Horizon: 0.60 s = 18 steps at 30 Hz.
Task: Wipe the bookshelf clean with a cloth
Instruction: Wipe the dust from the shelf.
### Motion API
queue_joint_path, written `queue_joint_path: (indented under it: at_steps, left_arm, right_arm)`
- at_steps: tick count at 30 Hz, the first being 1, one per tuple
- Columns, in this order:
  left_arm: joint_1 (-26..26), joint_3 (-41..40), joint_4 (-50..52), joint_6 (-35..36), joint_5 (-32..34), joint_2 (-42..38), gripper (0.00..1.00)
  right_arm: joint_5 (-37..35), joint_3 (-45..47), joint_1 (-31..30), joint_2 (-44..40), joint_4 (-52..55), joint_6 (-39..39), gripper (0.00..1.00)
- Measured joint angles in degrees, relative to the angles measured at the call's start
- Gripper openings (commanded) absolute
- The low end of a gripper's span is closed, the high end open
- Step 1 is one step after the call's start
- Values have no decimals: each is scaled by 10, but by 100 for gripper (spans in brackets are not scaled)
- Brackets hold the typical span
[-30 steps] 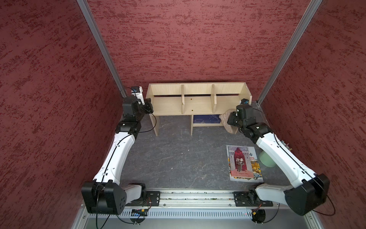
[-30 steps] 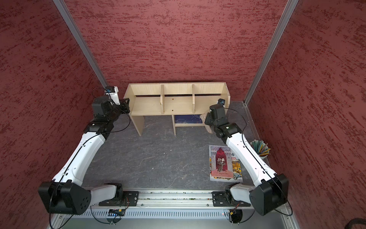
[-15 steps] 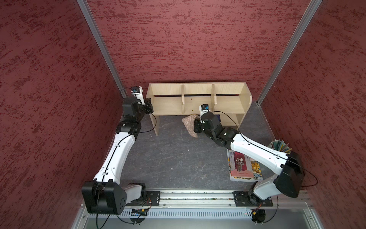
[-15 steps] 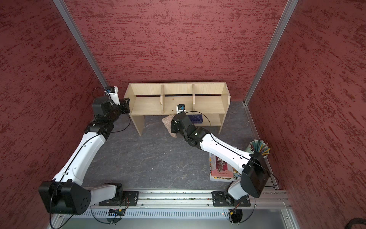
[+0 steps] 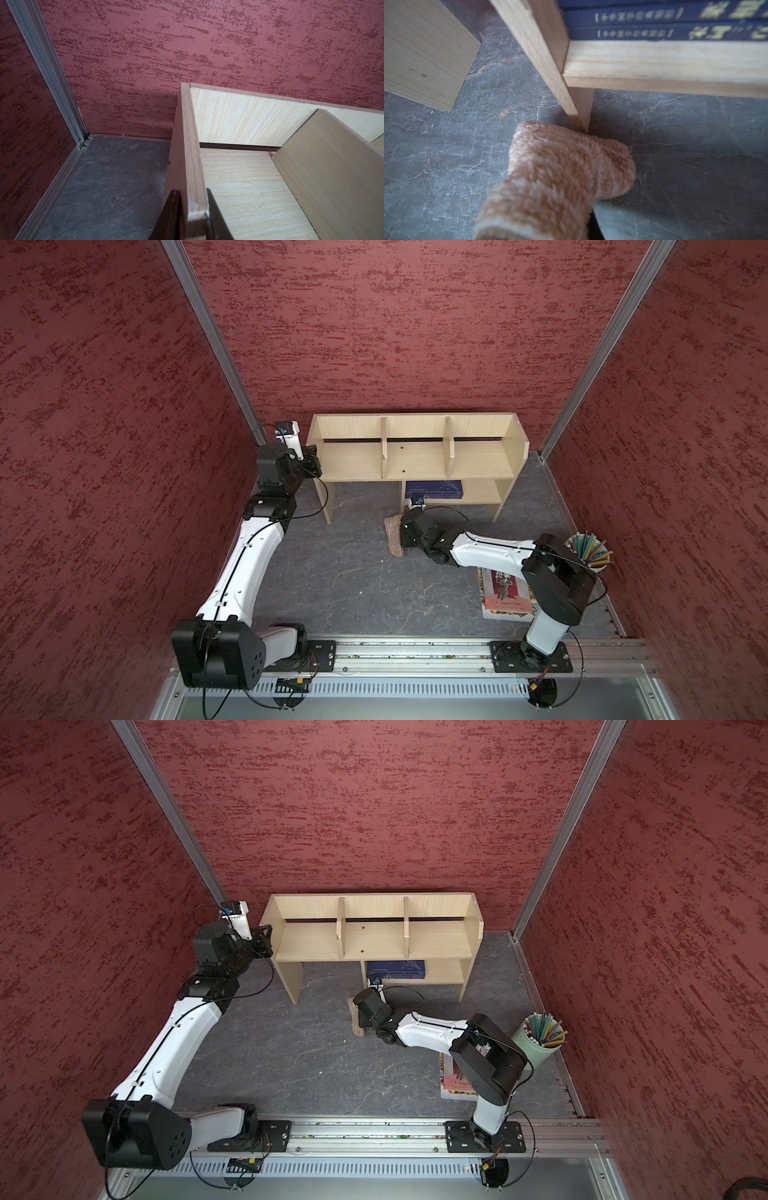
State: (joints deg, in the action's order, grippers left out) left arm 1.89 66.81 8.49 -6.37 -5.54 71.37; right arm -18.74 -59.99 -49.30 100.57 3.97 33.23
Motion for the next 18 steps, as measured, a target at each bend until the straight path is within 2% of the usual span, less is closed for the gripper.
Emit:
queue_joint_path:
  at_steps: [10, 14, 18]
  left_arm:
    - [0, 1, 1, 0, 1, 1, 0]
    - [-1, 11, 10, 0, 3, 7, 0]
    - [-1, 14, 12, 0, 2, 11, 0]
  right_arm:
    - [-47, -19, 19, -95, 27, -9, 0]
    - [-62, 33, 52, -156, 43, 12, 0]
    - [-78, 99, 120, -225, 102, 29, 0]
